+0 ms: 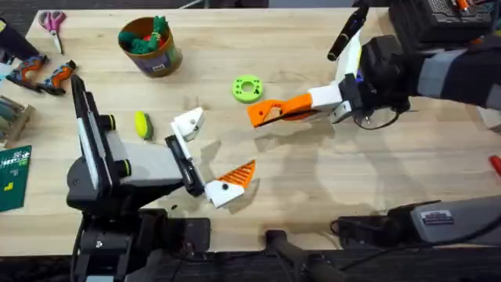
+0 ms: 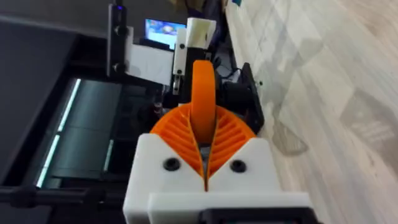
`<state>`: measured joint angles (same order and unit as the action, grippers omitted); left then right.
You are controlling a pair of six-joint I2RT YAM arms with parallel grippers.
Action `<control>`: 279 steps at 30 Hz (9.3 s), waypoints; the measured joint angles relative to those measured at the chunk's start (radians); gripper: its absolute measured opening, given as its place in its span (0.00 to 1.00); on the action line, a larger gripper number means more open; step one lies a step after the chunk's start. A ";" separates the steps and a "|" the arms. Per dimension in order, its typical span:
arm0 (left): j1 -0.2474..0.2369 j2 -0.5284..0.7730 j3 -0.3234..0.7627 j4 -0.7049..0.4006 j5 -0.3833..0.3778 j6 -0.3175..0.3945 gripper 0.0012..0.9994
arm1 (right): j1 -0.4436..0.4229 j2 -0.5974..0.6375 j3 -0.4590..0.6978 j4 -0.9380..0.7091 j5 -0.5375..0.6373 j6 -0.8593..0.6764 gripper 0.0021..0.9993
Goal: Pick up the gripper from the table and insert it into the empty holder that is missing its gripper. Then pick up a screw, insert it into the mounting hole, and use the screwdriver to tighten it. Finally, clean up the table by picking up the vegetable and placing it into the bucket.
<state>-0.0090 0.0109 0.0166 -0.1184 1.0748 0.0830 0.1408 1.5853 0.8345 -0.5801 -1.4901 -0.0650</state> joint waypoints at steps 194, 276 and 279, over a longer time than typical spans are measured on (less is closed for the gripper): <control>-0.002 0.006 0.000 0.002 -0.012 0.000 0.99 | 0.160 -0.085 0.375 -0.013 0.958 0.157 0.99; -0.002 0.006 0.000 0.002 -0.012 0.000 0.99 | 0.419 0.277 0.393 0.266 1.365 -0.058 0.39; -0.002 0.006 0.000 0.002 -0.012 0.000 0.99 | 0.419 0.277 0.393 0.269 1.365 -0.058 0.39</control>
<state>-0.0109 0.0174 0.0162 -0.1162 1.0626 0.0826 0.5602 1.8618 1.2270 -0.3111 -0.1253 -0.1226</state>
